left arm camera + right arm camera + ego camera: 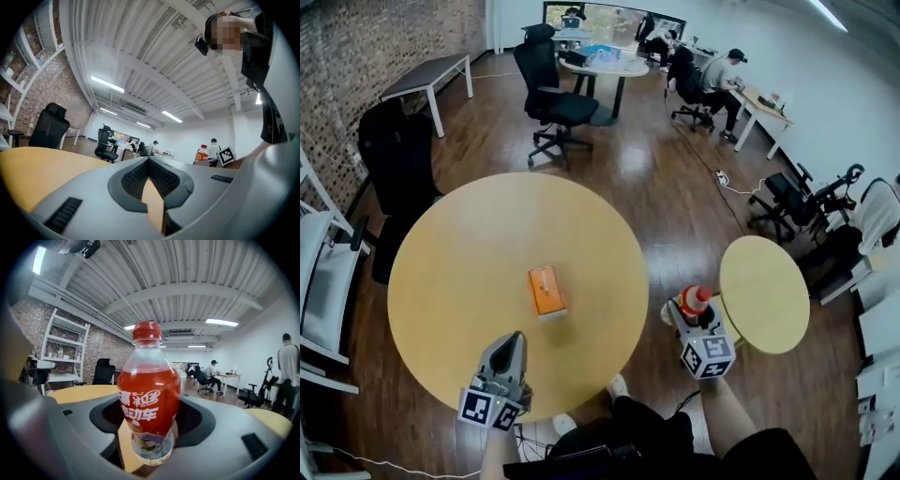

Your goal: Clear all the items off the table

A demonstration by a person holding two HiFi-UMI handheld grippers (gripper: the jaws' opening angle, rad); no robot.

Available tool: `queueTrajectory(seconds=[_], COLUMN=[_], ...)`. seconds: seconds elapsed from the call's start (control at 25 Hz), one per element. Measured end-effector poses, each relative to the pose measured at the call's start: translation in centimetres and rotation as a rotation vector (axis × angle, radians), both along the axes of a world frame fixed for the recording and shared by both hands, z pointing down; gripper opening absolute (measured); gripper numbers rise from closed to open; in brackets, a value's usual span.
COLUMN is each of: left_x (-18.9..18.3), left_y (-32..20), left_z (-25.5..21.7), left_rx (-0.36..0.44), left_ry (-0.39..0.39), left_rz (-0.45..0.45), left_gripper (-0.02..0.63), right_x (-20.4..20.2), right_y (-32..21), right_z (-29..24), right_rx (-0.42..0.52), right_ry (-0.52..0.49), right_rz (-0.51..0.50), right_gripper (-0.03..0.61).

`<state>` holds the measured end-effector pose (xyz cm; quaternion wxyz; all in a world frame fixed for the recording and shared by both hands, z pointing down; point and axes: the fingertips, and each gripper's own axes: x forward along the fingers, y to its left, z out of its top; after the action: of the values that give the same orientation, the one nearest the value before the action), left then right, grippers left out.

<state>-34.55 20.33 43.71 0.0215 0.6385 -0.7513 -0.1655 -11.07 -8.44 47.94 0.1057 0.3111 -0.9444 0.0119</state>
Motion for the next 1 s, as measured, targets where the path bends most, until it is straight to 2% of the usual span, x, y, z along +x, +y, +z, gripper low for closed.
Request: queueTrajectory(seconds=[0.12, 0.28, 0.4, 0.52, 0.68, 0.88, 1.0], left_x=[3.0, 6.9, 10.0, 15.2, 22.5, 30.0, 33.7], left_y=[-3.2, -7.6, -12.0, -18.0, -25.8, -33.2, -37.2], left_z=[-1.4, -2.7, -3.8, -4.8, -4.1, -2.3, -1.7], left_rx=[0.036, 0.05, 0.089, 0.096, 0.069, 0.012, -0.035], left_ry=[0.008, -0.007, 0.026, 0.01, 0.007, 0.042, -0.005], left_rz=[0.08, 0.133, 0.156, 0.208, 0.31, 0.447, 0.56], left_gripper=[-0.006, -0.006, -0.006, -0.006, -0.006, -0.006, -0.006], right_x=[6.1, 12.6, 16.8, 21.4, 28.5, 37.9, 42.5], right_y=[-1.9, -5.3, -7.7, -10.4, -14.2, -18.1, -20.5], right_z=[-0.8, -0.6, 0.0, -0.3, 0.2, 2.2, 4.3], right_rx=[0.003, 0.018, 0.046, 0.092, 0.074, 0.047, 0.006], right_ry=[-0.015, -0.05, -0.045, -0.028, -0.042, 0.002, 0.022], right_rz=[0.072, 0.139, 0.143, 0.143, 0.204, 0.332, 0.431], right_gripper=[0.305, 0.305, 0.305, 0.305, 0.305, 0.305, 0.305])
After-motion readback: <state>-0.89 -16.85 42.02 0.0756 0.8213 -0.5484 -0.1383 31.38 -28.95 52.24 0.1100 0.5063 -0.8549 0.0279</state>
